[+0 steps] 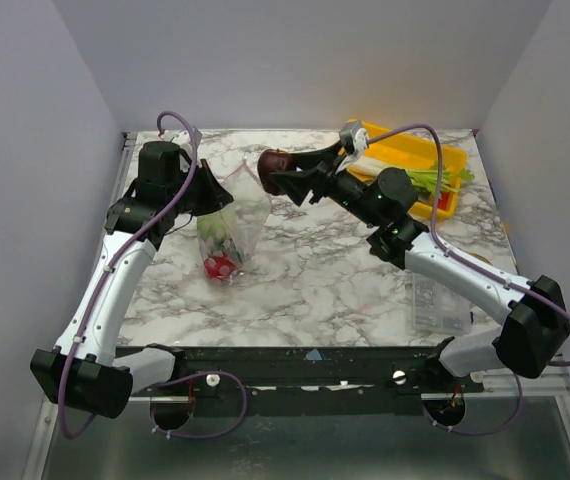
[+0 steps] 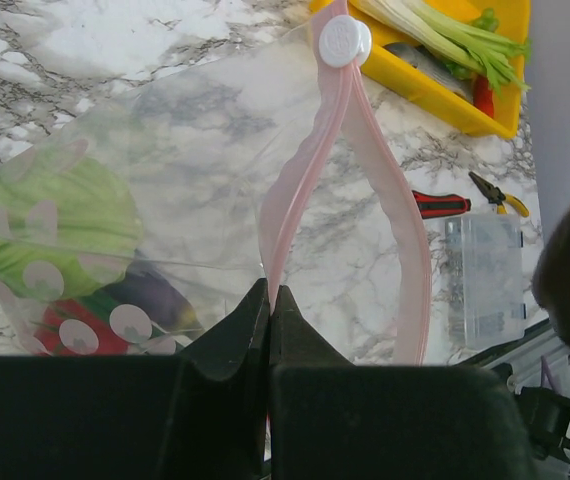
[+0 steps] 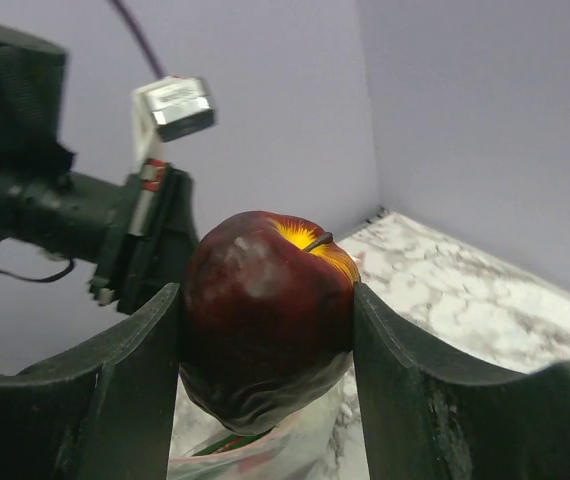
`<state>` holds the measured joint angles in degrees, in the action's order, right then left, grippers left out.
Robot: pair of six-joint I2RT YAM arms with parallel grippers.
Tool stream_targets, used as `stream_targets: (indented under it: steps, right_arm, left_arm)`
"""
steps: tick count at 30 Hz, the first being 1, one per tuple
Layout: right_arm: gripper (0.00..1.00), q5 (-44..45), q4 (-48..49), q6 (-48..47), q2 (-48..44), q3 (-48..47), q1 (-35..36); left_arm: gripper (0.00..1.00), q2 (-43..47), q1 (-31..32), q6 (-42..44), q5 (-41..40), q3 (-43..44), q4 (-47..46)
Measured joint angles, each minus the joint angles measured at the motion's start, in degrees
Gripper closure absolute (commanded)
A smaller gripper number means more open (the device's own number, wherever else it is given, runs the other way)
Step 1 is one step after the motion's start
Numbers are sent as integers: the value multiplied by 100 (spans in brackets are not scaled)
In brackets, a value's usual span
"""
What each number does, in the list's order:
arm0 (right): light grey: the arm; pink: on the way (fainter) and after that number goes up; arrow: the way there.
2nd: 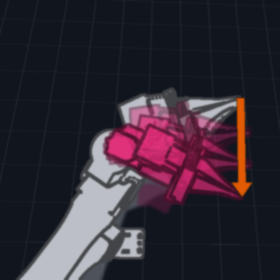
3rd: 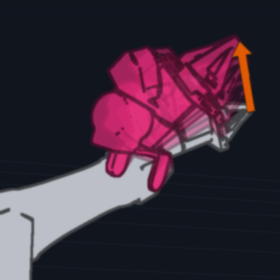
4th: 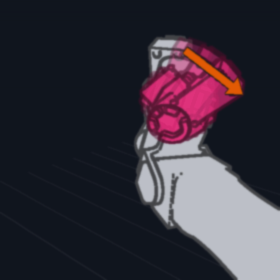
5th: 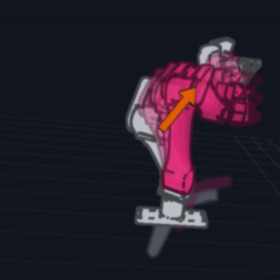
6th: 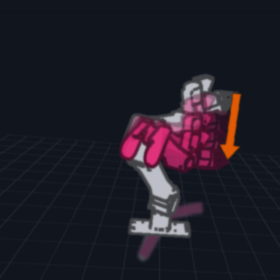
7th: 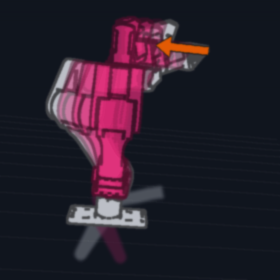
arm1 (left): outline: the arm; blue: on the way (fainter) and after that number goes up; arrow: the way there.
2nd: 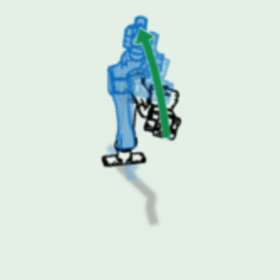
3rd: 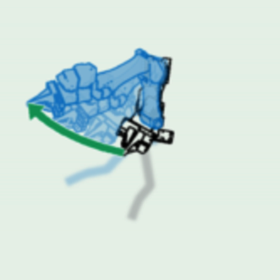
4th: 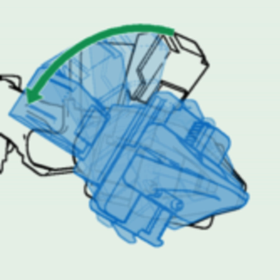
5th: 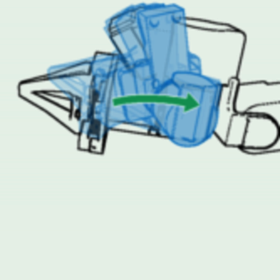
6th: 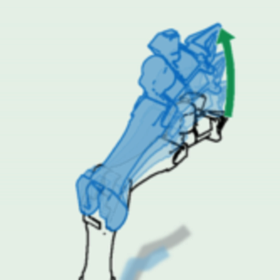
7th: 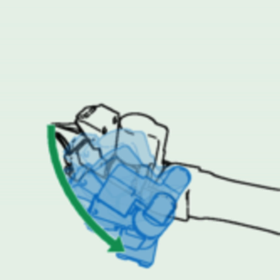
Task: Place the food in the zip-top bag and seal the zipper
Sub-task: Place the fake fruit in the zipper food storage bag.
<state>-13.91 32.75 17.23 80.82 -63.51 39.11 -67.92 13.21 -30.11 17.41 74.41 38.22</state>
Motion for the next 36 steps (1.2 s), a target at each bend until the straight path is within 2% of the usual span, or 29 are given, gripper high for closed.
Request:
stream_targets:
  steps: [6, 7, 10, 14, 16, 18, 23, 27, 36]
  right_arm:
    - [75, -101, 684, -984, -59, 136, 669]
    - [71, -105, 756, -1091, -20, 131, 715]
    - [58, -125, 986, -1285, 168, 131, 756]
    - [32, -120, 1252, -1259, 402, 181, 756]
    - [16, -122, 1346, -1158, 516, 192, 756]
    - [9, -122, 1414, -1001, 629, 197, 756]
    - [4, -101, 1414, -734, 767, 203, 761]
    - [3, 50, 1388, -673, 767, 203, 761]
    - [4, 1386, 503, -787, 710, 79, 715]
  left_arm:
    - [100, 0, -15, -26, 4, 0, 0]
    - [100, 0, -15, -37, 4, 0, 0]
    - [100, 0, -15, -81, 7, 0, 0]
    - [100, 20, -26, -125, 4, 0, 0]
    - [100, 26, -35, -129, 4, 4, 2]
    - [100, 26, -35, -131, 7, 13, 4]
    - [100, 26, -35, -131, 4, 35, 9]
    - [100, 26, -35, -133, 4, 55, 7]
    - [100, 26, -42, -129, 4, 55, 7]
